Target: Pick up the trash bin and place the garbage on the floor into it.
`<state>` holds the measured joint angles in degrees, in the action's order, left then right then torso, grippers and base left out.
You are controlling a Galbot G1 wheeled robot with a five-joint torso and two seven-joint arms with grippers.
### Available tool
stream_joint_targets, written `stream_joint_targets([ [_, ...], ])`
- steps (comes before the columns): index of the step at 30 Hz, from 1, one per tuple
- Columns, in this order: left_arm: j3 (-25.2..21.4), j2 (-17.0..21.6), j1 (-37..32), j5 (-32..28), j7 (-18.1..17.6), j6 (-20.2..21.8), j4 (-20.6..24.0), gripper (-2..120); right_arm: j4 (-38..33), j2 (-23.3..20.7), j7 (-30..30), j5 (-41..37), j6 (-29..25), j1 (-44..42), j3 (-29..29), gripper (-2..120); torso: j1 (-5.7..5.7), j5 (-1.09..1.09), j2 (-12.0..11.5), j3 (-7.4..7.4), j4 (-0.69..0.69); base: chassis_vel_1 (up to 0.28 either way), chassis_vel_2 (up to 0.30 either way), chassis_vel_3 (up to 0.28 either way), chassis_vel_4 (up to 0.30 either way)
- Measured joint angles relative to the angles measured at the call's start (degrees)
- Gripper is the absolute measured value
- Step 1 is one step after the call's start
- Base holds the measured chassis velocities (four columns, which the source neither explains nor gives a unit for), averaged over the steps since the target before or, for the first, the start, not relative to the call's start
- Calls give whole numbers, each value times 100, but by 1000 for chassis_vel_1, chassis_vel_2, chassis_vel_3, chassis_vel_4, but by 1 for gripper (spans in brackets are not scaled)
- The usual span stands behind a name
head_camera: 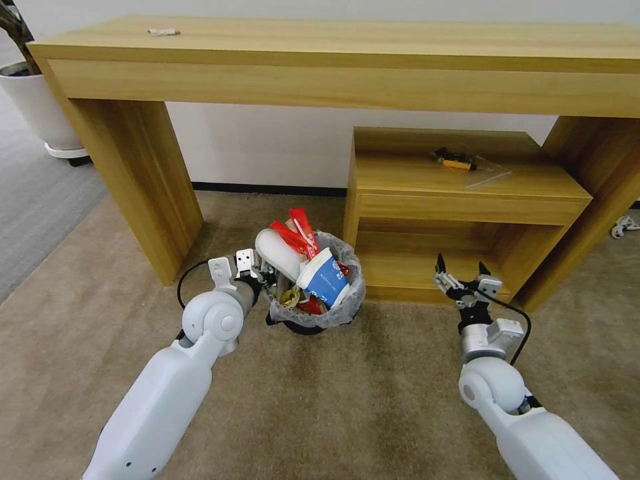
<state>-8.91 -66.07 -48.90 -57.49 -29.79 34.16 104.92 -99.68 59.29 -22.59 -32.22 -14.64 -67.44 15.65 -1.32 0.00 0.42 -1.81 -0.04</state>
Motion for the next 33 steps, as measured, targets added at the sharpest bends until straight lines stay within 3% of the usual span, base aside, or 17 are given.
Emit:
stream_joint_targets([
  [14, -234, -112, -341, 72, -18, 94, 181, 0, 114, 886, 54, 407, -28, -222, 102, 100, 0, -2, 0, 0, 0, 0, 0, 0, 0],
  [22, -332, -116, -486, 119, -39, 104, 108, 0, 137, 898, 45, 465, -87, -312, 109, 100, -1, -1, 0, 0, 0, 0, 0, 0, 0],
  [33, -404, -204, -492, 146, -77, 78, -358, 0, 149, 914, 65, 514, -116, -364, 119, 100, -1, -1, 0, 0, -1, 0, 0, 0, 0],
])
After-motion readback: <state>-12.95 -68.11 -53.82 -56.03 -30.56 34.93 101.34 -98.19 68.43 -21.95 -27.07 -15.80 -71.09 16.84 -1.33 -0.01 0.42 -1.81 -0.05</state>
